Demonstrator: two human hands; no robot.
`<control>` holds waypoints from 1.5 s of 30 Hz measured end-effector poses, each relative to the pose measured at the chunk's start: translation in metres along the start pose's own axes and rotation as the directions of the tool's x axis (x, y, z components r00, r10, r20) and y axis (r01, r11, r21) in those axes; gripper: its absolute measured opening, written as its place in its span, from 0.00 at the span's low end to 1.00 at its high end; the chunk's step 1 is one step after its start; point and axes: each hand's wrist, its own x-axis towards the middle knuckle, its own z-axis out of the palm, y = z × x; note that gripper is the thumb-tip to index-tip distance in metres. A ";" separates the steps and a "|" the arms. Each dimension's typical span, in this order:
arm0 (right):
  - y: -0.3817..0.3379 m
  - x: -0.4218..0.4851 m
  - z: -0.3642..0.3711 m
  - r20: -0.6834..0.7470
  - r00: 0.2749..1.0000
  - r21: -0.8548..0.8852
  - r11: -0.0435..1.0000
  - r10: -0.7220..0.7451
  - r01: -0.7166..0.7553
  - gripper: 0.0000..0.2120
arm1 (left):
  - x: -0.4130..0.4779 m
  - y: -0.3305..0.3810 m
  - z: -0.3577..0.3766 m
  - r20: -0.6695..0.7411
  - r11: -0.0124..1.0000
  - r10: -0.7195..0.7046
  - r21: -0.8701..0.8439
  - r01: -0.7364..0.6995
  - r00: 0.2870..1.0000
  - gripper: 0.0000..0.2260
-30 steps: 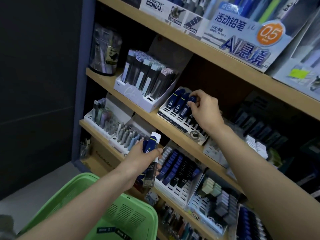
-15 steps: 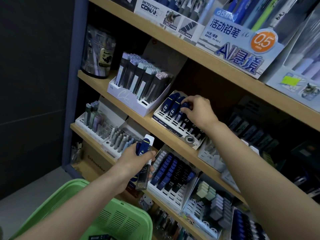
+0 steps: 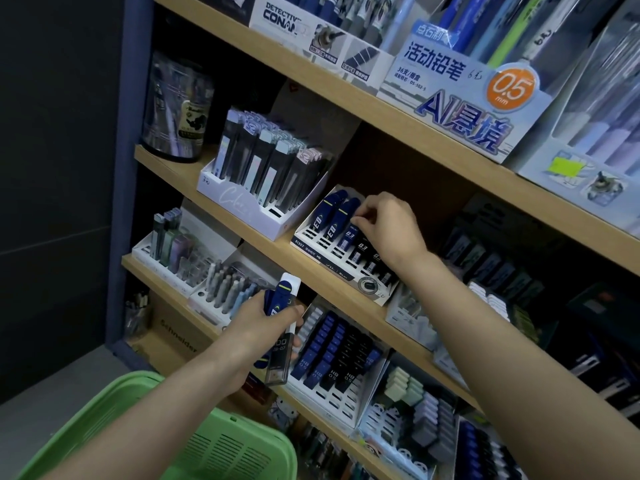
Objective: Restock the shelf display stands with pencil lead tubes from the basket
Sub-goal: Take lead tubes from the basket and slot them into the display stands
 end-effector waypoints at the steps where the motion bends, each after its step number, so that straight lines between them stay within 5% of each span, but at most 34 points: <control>1: 0.000 -0.001 0.002 -0.014 1.000 -0.008 1.000 0.001 -0.001 0.04 | 0.000 0.001 0.001 0.001 1.000 0.004 -0.013 -0.004 1.000 0.05; 8: -0.015 -0.014 0.002 -0.088 0.996 -0.078 0.997 -0.024 0.017 0.13 | -0.005 0.005 -0.001 0.027 0.999 0.042 0.001 -0.042 0.999 0.04; 10: -0.030 -0.028 0.001 -0.109 0.992 0.020 0.998 -0.065 0.068 0.11 | -0.006 0.006 -0.003 0.035 0.999 0.044 0.003 -0.044 0.998 0.06; 13: -0.050 -0.053 0.007 0.186 0.980 0.173 0.984 -0.076 0.043 0.13 | -0.007 0.008 -0.003 0.043 0.999 0.051 -0.001 -0.051 0.998 0.06; 16: -0.057 -0.066 0.013 0.472 0.881 0.369 0.913 -0.022 -0.175 0.13 | -0.008 0.008 -0.001 0.060 0.997 0.070 0.020 -0.072 0.996 0.06; 22: -0.055 -0.069 0.009 0.614 0.784 0.587 0.614 0.087 -0.527 0.04 | -0.012 0.008 -0.001 0.094 0.998 0.061 -0.011 -0.060 0.994 0.07; 24: -0.053 -0.067 0.002 0.555 0.818 0.629 0.569 0.149 -0.530 0.05 | -0.014 0.007 0.000 0.105 0.998 0.055 -0.024 -0.053 0.993 0.08; 30: -0.035 -0.072 -0.027 0.210 0.944 0.692 0.643 0.255 -0.328 0.02 | -0.017 0.007 0.005 0.094 0.999 0.037 -0.026 -0.034 0.995 0.06; 39: 0.014 -0.120 -0.089 -0.067 0.958 0.618 0.765 0.280 -0.181 0.04 | -0.022 0.011 0.049 0.093 0.996 0.072 0.040 -0.076 0.993 0.08; 45: 0.055 -0.155 -0.124 -0.373 0.875 0.483 0.869 0.310 -0.102 0.01 | -0.031 0.011 0.090 0.130 0.995 0.072 0.052 -0.079 0.989 0.07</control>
